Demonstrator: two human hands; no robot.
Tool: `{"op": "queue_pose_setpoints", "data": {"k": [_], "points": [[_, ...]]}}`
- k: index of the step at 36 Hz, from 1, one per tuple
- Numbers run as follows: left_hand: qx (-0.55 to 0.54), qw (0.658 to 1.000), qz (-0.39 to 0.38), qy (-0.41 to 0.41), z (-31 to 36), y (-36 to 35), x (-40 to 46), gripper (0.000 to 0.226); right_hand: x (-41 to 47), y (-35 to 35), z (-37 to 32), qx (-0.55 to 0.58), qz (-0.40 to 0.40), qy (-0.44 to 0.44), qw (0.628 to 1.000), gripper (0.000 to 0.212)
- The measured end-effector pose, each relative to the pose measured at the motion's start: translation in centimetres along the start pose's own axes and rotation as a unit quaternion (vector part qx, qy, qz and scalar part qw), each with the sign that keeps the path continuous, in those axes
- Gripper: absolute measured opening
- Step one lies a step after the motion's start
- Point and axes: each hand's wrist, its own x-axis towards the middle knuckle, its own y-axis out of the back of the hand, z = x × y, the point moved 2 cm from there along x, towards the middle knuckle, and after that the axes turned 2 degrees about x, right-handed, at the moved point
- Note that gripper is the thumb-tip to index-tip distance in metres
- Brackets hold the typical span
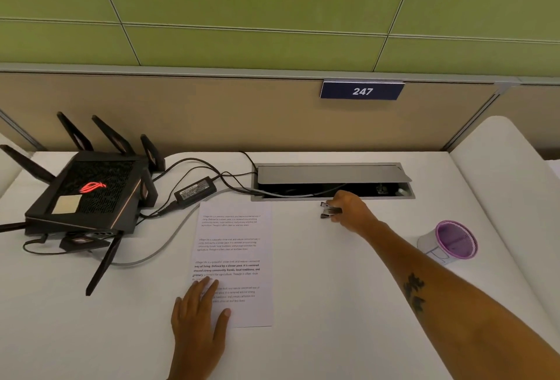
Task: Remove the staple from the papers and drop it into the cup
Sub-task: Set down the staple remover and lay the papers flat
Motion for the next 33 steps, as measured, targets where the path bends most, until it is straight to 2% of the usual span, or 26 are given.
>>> {"op": "queue_pose_setpoints", "data": {"k": [4,10,14,18,25,33], "points": [[0.001,1.0,-0.001,0.0,-0.1,0.0,0.0,0.095,0.2,-0.2,0.1,-0.005,0.002,-0.004,1.0,0.045],[0.008,1.0,-0.012,-0.009,-0.3,-0.1,0.0,0.101,-0.1,-0.6,0.3,0.0,0.005,-0.015,1.0,0.045],[0.013,1.0,-0.015,-0.015,-0.4,-0.2,0.1,0.103,-1.3,-1.2,0.4,0.002,0.024,-0.015,1.0,0.063],[0.01,1.0,-0.012,-0.022,0.1,0.0,0.1,0.108,-3.3,-3.0,0.5,-0.002,0.076,-0.026,0.997,0.079],[0.001,1.0,-0.015,-0.024,1.4,0.3,-0.4,0.128,-8.5,-7.4,1.3,-0.043,0.128,-0.017,0.991,0.084],[0.03,0.997,-0.033,-0.064,3.0,-1.2,-2.2,0.124,-15.2,-11.3,3.8,-0.065,0.131,-0.033,0.989,0.081]]}}
